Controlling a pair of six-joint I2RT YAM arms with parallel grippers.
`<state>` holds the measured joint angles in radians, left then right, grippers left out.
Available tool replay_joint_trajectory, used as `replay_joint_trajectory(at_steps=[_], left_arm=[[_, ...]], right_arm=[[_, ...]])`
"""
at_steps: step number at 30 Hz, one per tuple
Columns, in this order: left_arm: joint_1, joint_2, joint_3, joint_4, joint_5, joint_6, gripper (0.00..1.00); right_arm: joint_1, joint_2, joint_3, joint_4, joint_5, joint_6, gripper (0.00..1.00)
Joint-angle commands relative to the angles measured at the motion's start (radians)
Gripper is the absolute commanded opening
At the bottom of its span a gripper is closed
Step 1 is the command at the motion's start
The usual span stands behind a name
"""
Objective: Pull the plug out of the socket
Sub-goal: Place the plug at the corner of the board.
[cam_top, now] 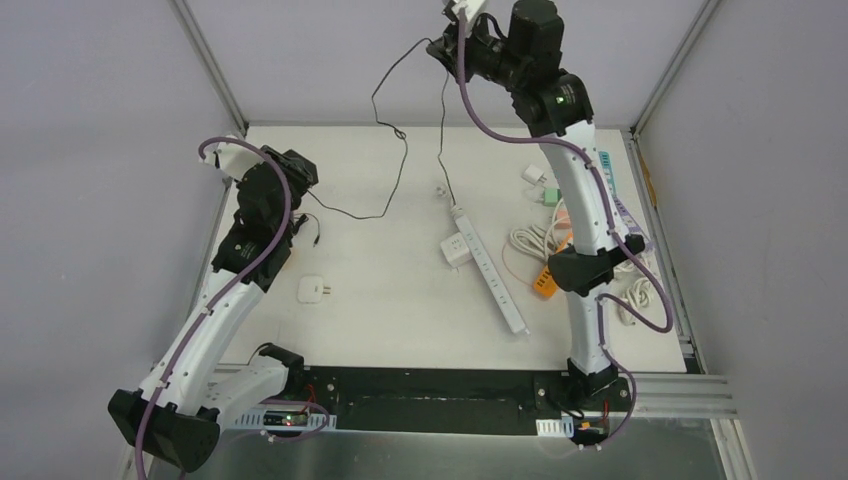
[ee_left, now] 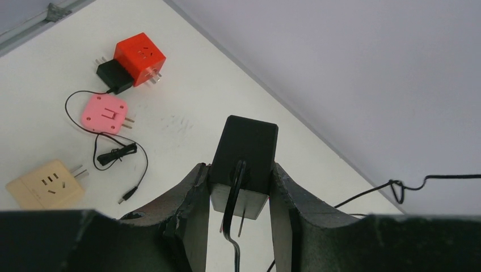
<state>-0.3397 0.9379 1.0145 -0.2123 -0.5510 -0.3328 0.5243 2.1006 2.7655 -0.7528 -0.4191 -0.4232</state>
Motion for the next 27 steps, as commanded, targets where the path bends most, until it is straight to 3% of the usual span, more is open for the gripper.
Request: replay_joint_trajectory(at_steps=[1,4,11,18,27], left_arm=[[0.016,0.018,-0.009,0.050,0.019,-0.045,0.00],[0.028,0.024,-0.026,0.063,0.018,-0.063,0.00],[0.051,0.000,-0.095,0.058,-0.009,-0.113,0.00],[0.091,-0.007,-0.184,0.046,-0.061,-0.196,0.00],[0.331,0.150,-0.281,0.121,0.132,-0.426,0.00]], right_arm=[[0.052,0.061,0.079,0.312,0.067,0.063,0.00],[0.079,0.090,0.084,0.451,0.062,0.116,0.00],[0.166,0.159,0.116,0.592,0.068,0.146,0.00],[0.180,0.250,0.024,0.461,0.027,0.248,0.00],[0.234,0.370,-0.182,0.335,-0.131,0.238,0.00]])
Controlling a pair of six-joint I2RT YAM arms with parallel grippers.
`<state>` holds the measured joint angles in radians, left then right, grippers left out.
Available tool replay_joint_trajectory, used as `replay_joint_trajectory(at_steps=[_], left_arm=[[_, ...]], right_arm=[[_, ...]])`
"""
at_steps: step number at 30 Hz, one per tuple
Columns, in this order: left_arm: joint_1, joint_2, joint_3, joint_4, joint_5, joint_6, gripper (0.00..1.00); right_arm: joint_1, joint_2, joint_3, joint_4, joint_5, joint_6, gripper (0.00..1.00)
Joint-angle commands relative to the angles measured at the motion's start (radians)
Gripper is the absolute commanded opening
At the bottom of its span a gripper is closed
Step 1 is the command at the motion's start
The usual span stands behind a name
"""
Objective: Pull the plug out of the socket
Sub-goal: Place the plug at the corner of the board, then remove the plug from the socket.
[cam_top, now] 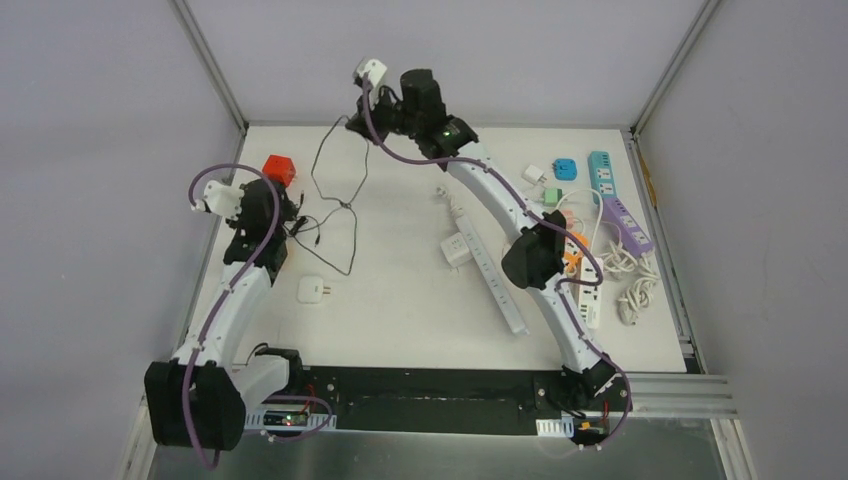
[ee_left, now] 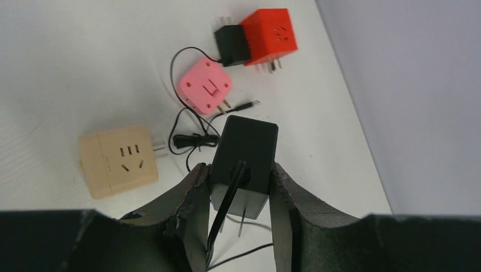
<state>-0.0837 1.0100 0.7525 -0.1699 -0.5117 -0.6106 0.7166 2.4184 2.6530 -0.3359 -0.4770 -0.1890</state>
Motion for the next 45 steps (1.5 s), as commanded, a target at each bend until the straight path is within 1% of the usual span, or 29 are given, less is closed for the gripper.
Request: replay_joint_trajectory(at_steps=[1,5,8,10,11,12,14,17,19,21,22,24,28,31,33,36,37,38,39,40,43,45], left_arm=[[0.101,0.109,-0.020,0.083,0.103,-0.169,0.00],[0.145,0.243,0.012,0.061,0.123,-0.220,0.00],[0.168,0.315,0.052,0.009,0.129,-0.253,0.00],[0.182,0.351,0.064,-0.007,0.133,-0.275,0.04],[0.188,0.365,0.068,-0.015,0.139,-0.287,0.10],[0.193,0.378,0.073,-0.026,0.142,-0.300,0.14],[0.201,0.390,0.088,-0.050,0.152,-0.314,0.25],[0.206,0.369,0.112,-0.104,0.135,-0.316,0.50],[0.208,0.332,0.129,-0.138,0.112,-0.313,0.63],[0.206,0.295,0.147,-0.174,0.096,-0.303,0.71],[0.207,0.274,0.157,-0.188,0.092,-0.295,0.73],[0.208,0.236,0.172,-0.212,0.093,-0.272,0.77],[0.207,0.145,0.195,-0.254,0.131,-0.216,0.78],[0.208,0.071,0.188,-0.249,0.239,-0.167,0.80],[0.207,0.024,0.173,-0.223,0.378,-0.116,0.81],[0.204,-0.050,0.105,-0.074,0.666,-0.053,0.81],[0.202,-0.068,0.070,-0.015,0.798,-0.054,0.81],[0.193,-0.086,0.042,0.042,0.849,-0.064,0.81],[0.175,-0.101,0.019,0.085,0.917,-0.067,0.81],[0.147,-0.115,0.002,0.114,0.939,-0.065,0.81],[-0.014,-0.137,-0.014,0.140,0.908,-0.020,0.84],[-0.135,-0.133,-0.031,0.165,0.877,0.012,0.84]], right_arm=[[0.048,0.068,-0.076,-0.083,-0.070,0.006,0.00],[0.067,0.151,-0.074,-0.067,-0.061,0.015,0.00],[0.087,0.191,-0.079,-0.067,-0.058,0.007,0.05],[0.103,0.210,-0.092,-0.070,-0.033,-0.016,0.11],[0.109,0.217,-0.096,-0.072,-0.017,-0.022,0.15],[0.113,0.227,-0.096,-0.078,-0.007,-0.027,0.22],[0.118,0.233,-0.095,-0.090,0.013,-0.032,0.38],[0.116,0.195,-0.093,-0.133,0.035,-0.066,0.63],[0.109,0.150,-0.094,-0.180,0.035,-0.103,0.76],[0.097,0.093,-0.104,-0.240,0.030,-0.141,0.86],[0.088,0.062,-0.112,-0.274,0.031,-0.160,0.91],[0.076,-0.010,-0.147,-0.356,0.024,-0.214,0.98],[0.042,-0.208,-0.316,-0.517,-0.022,-0.347,1.00],[-0.001,-0.384,-0.489,-0.590,-0.092,-0.377,1.00],[-0.039,-0.478,-0.615,-0.624,-0.142,-0.365,1.00],[-0.095,-0.622,-0.812,-0.629,-0.187,-0.340,1.00],[-0.110,-0.671,-0.888,-0.612,-0.191,-0.327,1.00],[-0.122,-0.727,-0.967,-0.580,-0.184,-0.317,1.00],[-0.131,-0.783,-1.051,-0.540,-0.166,-0.308,1.00],[-0.142,-0.837,-1.126,-0.498,-0.126,-0.298,1.00],[-0.181,-0.980,-1.328,-0.371,0.010,-0.256,1.00],[-0.233,-1.061,-1.435,-0.292,0.047,-0.213,1.00]])
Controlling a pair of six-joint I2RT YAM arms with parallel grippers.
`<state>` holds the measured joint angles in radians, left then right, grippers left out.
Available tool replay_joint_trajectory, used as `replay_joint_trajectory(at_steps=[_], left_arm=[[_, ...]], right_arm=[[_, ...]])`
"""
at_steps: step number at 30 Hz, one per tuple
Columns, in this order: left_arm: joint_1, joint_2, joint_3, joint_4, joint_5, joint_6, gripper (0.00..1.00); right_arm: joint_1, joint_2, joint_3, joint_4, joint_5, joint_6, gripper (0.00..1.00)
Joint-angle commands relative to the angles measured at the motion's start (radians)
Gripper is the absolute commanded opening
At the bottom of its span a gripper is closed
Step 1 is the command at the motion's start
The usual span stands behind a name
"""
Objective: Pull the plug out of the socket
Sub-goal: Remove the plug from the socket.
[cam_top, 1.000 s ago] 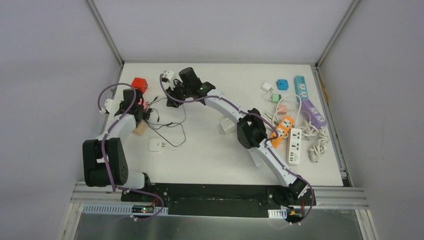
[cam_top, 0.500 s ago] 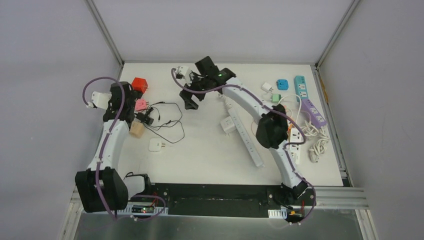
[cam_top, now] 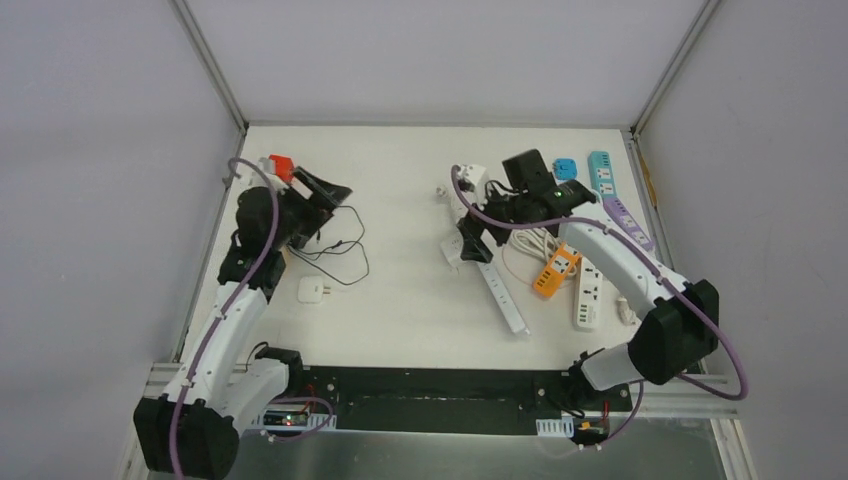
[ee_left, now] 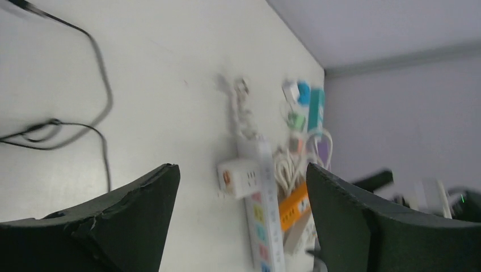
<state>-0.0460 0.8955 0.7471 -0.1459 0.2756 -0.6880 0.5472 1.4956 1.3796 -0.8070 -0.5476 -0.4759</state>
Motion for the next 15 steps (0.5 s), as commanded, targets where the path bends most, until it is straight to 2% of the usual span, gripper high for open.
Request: replay_joint_trajectory(at_steps=[1,4,8,11,15], left_arm=[[-0.229,-0.011,-0.044,0.188,0.082,0.103,0.84],[-0.385,0.024,-0.138,0.405,0.057,0.175,0.83],[-0.516,0.167,-0.222,0.668,-0.015,0.328,0.83],[-0.575,0.320,-0.256,0.884,-0.033,0.475,0.83],[-0.587,0.469,-0.358,1.257,-0.021,0.572,0.84]], right_arm=[[-0.095,-0.165,-0.209,0.213,0.114,0.091,1.00],[-0.145,-0.192,-0.285,0.249,0.127,0.126,1.00],[-0.138,-0.136,-0.297,0.208,0.095,0.127,1.00],[-0.089,-0.095,-0.281,0.195,0.163,0.119,1.00],[-0.046,-0.068,-0.288,0.202,0.198,0.123,1.00]])
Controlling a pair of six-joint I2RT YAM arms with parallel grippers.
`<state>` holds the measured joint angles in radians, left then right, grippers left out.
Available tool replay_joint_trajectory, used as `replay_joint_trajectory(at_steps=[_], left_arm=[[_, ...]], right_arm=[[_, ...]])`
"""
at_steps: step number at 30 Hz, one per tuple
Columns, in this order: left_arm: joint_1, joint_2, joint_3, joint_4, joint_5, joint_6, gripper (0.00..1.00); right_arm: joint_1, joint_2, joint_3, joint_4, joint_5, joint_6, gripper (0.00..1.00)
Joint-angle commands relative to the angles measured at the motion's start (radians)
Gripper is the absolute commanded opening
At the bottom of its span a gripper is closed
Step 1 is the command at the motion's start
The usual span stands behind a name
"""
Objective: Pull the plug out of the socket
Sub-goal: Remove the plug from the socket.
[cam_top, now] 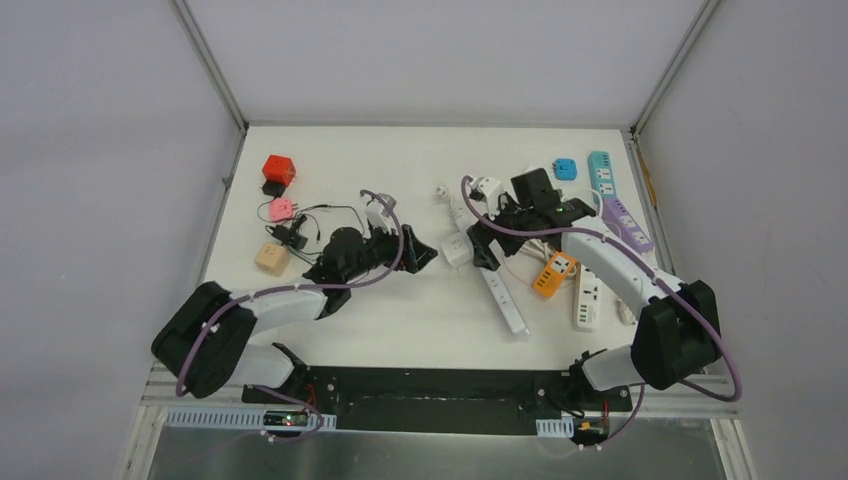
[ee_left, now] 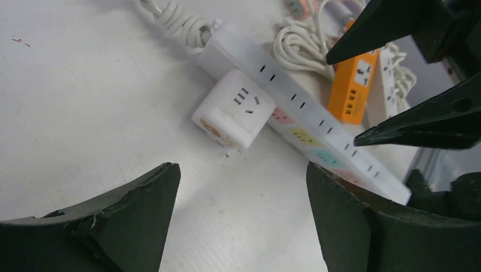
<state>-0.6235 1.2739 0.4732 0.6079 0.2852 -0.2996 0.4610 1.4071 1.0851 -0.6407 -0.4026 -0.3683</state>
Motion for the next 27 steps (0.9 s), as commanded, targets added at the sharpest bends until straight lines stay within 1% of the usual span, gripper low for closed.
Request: replay_joint_trajectory(at_steps=[1,3,7,12,16,19,22,23,24,27], left_arm=[[-0.010,0.131,-0.112,0.606,-0.025,0.202,0.85],[-0.010,0.206,-0.139,0.731,0.005,0.225,0.85],[-0.017,0.335,-0.116,0.806,0.103,0.284,0.86],[-0.040,0.428,-0.080,0.810,0.086,0.449,0.89],[-0.044,0.465,-0.090,0.811,0.063,0.490,0.90],[-0.061,0.491,-0.096,0.810,0.067,0.525,0.90],[-0.091,0.504,-0.089,0.811,0.087,0.606,0.92],[-0.119,0.530,-0.080,0.810,0.086,0.683,0.93],[-0.132,0.535,-0.081,0.811,0.072,0.712,0.93],[-0.149,0.538,-0.084,0.810,0.039,0.732,0.94]], right_arm=[[0.049,0.028,0.005,0.042,0.068,0.017,1.00],[0.074,0.043,0.003,0.050,0.104,0.013,1.00],[0.109,0.087,0.003,0.042,0.150,-0.006,1.00],[0.124,0.108,-0.012,0.065,0.196,-0.002,1.00],[0.123,0.113,-0.044,0.089,0.192,0.003,0.99],[0.122,0.085,-0.106,0.144,0.188,0.026,0.98],[0.122,0.068,-0.138,0.190,0.199,0.048,0.97],[0.125,0.103,-0.127,0.187,0.196,0.063,0.93],[0.127,0.121,-0.121,0.183,0.203,0.063,0.92],[0.130,0.154,-0.091,0.164,0.231,0.067,0.89]])
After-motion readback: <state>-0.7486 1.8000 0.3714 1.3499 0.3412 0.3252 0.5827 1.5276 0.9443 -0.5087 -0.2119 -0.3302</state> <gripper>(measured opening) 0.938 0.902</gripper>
